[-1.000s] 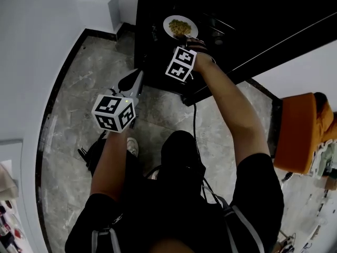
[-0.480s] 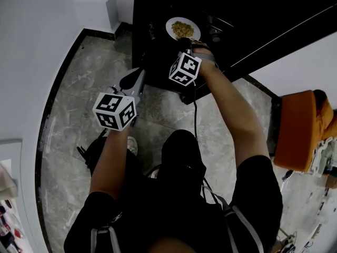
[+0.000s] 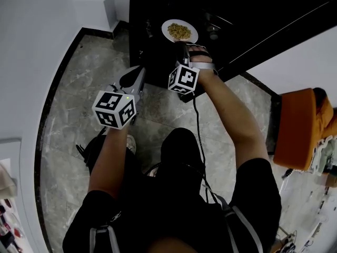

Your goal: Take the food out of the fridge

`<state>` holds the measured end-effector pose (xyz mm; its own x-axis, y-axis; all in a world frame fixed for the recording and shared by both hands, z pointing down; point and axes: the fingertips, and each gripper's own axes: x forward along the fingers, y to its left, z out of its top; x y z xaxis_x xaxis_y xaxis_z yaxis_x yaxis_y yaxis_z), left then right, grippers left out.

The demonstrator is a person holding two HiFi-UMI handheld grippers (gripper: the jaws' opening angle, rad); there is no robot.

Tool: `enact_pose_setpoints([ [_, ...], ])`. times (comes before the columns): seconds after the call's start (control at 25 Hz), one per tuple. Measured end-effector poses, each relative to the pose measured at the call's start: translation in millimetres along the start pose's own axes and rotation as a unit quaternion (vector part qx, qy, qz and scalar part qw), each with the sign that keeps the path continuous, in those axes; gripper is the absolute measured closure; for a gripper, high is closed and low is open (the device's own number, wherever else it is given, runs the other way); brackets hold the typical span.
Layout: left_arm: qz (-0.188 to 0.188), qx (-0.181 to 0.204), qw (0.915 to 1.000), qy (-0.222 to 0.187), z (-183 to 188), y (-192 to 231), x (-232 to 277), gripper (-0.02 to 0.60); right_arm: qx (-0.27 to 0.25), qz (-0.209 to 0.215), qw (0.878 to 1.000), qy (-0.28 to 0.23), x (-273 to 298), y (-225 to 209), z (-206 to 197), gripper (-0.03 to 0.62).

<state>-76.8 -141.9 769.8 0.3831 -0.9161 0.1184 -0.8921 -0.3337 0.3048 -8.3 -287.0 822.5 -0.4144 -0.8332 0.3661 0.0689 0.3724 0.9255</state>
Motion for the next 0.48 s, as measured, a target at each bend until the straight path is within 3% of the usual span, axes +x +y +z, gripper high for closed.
enact_pose_setpoints([
  [0.24,-0.003,0.006,1.0,0.007,-6,-8,4,0.58,-0.052,-0.086,0.995,-0.009,-23,-3,3,0.585],
  [0.4,-0.01,0.012,0.9998,0.008,-11,-12,9,0.58,-0.052,-0.097,0.994,-0.013,-28,-1,1,0.585],
  [0.48,-0.028,-0.014,0.9995,0.011,-16,-14,18,0.58,-0.05,-0.095,0.994,-0.016,-28,3,0,0.585],
])
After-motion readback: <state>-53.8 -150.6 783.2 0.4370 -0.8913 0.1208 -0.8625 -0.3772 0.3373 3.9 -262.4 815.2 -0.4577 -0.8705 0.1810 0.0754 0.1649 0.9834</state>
